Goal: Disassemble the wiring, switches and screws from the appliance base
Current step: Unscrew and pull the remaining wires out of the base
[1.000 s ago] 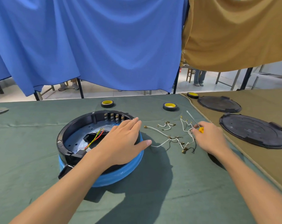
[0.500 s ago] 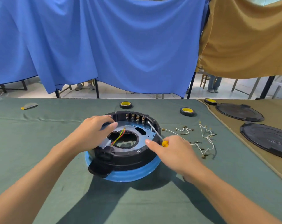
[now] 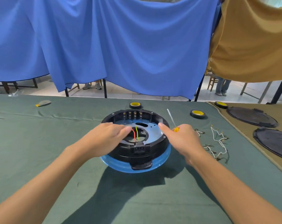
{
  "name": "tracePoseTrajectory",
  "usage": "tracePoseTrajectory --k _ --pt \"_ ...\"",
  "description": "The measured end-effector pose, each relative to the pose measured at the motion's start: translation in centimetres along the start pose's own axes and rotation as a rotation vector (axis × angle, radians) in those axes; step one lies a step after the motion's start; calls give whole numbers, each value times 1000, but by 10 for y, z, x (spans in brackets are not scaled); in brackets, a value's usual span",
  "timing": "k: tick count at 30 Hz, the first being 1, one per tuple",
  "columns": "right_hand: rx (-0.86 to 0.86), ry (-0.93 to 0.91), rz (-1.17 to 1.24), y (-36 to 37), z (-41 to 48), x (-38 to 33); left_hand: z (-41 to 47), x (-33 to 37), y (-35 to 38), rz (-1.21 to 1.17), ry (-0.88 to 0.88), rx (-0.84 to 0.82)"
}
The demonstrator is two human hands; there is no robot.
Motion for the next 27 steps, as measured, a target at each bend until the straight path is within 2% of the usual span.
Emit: tracePoseTrajectory --k 4,7,10,14,17,19,22,24,27 --pt "-58 -7 -24 16 -8 5 -4 -18 -5 14 57 89" --pt "-168 51 148 20 6 5 -9 -6 1 91 76 154" --pt "-284 122 212 19 27 3 -14 3 3 217 104 238" --pt "-441 209 207 19 50 -1 -11 12 2 207 213 172" --pt "-534 135 128 24 55 -10 -8 16 1 177 285 107" --pt "-415 -14 74 25 57 -21 -8 20 5 205 287 62" --pt "-64 -213 -166 25 54 -30 -8 32 10 252 241 96" --pt "30 -217 -273 26 44 -28 -8 42 11 296 213 147" --pt "56 -76 -200 16 32 -12 -7 52 16 423 133 152"
Point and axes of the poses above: each hand's wrist, its own z-axis towards the middle knuckle, its own y-axis out of the palm, x = y × z, the point moved 6 cm from there along z, towards the middle knuckle, and after that the axes turned 10 degrees about y, right-handed, at the moved point
